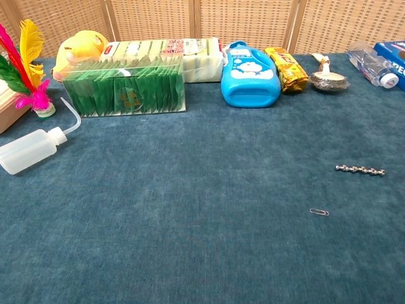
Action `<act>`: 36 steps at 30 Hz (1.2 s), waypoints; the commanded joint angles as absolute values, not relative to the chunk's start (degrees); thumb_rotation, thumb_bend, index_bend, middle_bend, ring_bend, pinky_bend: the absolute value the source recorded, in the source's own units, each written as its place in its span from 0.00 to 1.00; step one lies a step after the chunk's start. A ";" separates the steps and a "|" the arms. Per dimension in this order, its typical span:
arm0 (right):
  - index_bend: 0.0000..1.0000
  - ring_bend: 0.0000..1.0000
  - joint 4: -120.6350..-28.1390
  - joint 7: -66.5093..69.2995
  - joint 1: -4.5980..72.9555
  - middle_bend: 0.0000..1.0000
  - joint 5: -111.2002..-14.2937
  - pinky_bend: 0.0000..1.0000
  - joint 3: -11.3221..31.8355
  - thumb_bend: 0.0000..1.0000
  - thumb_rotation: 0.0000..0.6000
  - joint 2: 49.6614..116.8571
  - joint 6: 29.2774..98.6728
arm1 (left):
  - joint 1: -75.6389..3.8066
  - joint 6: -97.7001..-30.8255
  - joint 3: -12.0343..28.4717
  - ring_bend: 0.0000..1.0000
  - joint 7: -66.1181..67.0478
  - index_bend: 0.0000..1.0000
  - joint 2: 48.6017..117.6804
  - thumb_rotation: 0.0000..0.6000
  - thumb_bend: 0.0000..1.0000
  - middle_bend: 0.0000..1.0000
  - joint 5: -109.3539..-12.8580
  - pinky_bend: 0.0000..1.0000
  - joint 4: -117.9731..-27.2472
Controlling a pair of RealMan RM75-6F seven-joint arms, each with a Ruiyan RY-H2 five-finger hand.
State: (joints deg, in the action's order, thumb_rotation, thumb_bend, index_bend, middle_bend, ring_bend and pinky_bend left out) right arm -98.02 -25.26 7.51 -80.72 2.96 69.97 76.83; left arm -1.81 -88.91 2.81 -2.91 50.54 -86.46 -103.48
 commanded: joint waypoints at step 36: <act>0.44 0.00 -94.55 -41.10 30.48 0.00 -51.50 0.00 11.18 0.36 1.00 89.11 58.94 | -3.06 -85.48 3.66 0.00 -4.09 0.00 50.78 1.00 0.41 0.00 -82.45 0.00 -102.23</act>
